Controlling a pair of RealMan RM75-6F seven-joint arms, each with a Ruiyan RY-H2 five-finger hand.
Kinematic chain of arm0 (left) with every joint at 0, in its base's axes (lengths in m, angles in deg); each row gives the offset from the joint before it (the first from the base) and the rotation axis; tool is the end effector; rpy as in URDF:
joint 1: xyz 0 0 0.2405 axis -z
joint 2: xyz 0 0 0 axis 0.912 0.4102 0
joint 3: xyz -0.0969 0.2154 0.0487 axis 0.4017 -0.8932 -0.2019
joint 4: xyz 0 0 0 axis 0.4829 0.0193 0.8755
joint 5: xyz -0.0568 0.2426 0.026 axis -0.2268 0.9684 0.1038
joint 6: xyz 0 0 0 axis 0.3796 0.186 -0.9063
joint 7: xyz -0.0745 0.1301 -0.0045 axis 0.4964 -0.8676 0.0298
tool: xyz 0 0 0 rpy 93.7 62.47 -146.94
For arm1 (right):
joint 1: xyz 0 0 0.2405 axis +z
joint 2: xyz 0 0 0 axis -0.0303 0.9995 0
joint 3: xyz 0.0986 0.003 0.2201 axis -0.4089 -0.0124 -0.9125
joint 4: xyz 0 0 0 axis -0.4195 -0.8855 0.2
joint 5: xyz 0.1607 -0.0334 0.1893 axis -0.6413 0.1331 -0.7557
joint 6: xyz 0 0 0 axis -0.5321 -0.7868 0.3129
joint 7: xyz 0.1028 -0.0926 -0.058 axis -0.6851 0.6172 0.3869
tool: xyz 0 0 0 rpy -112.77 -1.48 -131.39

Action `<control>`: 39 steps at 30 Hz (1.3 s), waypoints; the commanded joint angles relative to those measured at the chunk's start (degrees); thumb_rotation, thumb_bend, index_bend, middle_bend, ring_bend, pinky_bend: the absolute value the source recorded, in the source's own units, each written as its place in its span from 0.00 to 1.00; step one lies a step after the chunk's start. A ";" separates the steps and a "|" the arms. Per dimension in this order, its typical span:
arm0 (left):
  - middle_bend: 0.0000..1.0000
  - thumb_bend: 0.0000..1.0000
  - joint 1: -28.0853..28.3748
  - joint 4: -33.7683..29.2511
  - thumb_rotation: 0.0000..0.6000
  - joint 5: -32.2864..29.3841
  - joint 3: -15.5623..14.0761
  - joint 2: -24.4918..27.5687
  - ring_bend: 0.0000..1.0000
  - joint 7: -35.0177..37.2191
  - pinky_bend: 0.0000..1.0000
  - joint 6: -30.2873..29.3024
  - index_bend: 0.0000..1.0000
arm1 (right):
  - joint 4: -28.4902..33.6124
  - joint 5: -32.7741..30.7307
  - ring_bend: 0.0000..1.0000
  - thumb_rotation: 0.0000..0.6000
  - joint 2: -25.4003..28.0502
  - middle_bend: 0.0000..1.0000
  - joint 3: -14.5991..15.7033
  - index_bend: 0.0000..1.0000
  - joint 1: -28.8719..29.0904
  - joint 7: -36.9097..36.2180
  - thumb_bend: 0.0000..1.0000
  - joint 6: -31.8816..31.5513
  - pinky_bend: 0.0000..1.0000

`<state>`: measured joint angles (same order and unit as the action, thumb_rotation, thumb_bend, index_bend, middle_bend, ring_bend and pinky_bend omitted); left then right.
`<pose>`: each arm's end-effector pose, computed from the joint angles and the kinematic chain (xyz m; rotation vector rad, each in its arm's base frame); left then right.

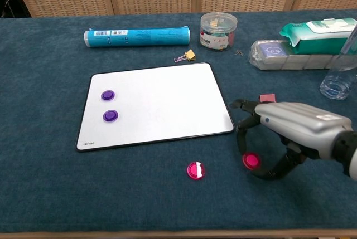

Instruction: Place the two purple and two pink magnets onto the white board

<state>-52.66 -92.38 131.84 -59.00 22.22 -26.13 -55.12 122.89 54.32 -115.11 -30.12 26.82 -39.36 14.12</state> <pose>-0.2705 0.2303 0.1163 -1.3814 -1.2221 -1.0512 -0.1235 -0.2102 -0.0846 1.9377 -1.1756 0.8643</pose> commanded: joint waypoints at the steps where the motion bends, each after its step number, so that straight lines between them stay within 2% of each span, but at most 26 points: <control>1: 0.00 0.09 0.02 0.01 1.00 0.02 -0.02 -0.01 0.00 -0.05 0.00 0.06 0.00 | 0.88 -2.74 0.00 1.00 -1.13 0.00 -4.11 0.58 2.58 2.26 0.39 0.40 0.00; 5: 0.00 0.09 0.07 0.03 1.00 0.13 -0.13 0.04 0.00 0.12 0.00 0.34 0.00 | 0.06 -6.34 0.00 1.00 -2.76 0.00 -7.37 0.59 5.38 5.65 0.41 0.83 0.00; 8: 0.00 0.09 0.04 0.07 1.00 -0.07 -0.02 0.12 0.00 0.30 0.00 0.33 0.00 | -1.54 -11.40 0.00 1.00 -4.93 0.00 -10.99 0.59 8.63 8.54 0.43 1.63 0.00; 12: 0.00 0.09 0.01 0.21 1.00 -0.33 0.11 0.16 0.00 0.35 0.00 0.34 0.00 | -3.65 -17.08 0.00 1.00 -7.22 0.00 -14.31 0.60 12.39 11.44 0.44 1.91 0.00; 20: 0.00 0.09 0.42 0.66 1.00 -1.30 0.40 0.09 0.00 0.44 0.00 1.32 0.00 | -7.69 -22.79 0.00 1.00 -11.41 0.00 -17.58 0.60 17.91 12.96 0.47 2.39 0.00; 24: 0.00 0.09 0.44 0.81 1.00 -1.39 0.45 0.23 0.00 0.95 0.00 1.53 0.00 | -11.05 -24.38 0.00 1.00 -14.01 0.00 -18.36 0.60 19.84 12.38 0.47 2.40 0.00; 32: 0.00 0.09 0.25 1.17 1.00 -1.31 0.45 0.82 0.00 2.52 0.00 1.72 0.00 | -19.47 -19.63 0.00 1.00 -20.02 0.00 -15.37 0.61 21.10 9.29 0.48 0.72 0.00; 36: 0.00 0.09 0.14 1.48 1.00 -1.32 0.61 1.11 0.00 3.49 0.00 1.62 0.00 | -21.07 -19.60 0.00 1.00 -20.78 0.00 -15.22 0.59 21.34 8.85 0.48 0.79 0.00; 39: 0.00 0.09 0.19 1.71 1.00 -1.37 0.70 1.24 0.00 4.00 0.00 1.82 0.00 | -21.86 -19.61 0.00 1.00 -20.72 0.00 -14.90 0.54 21.32 8.93 0.48 0.66 0.00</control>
<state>-52.48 -90.71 130.47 -58.32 23.43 -22.15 -53.33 101.15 34.70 -135.85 -45.13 48.11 -30.54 14.83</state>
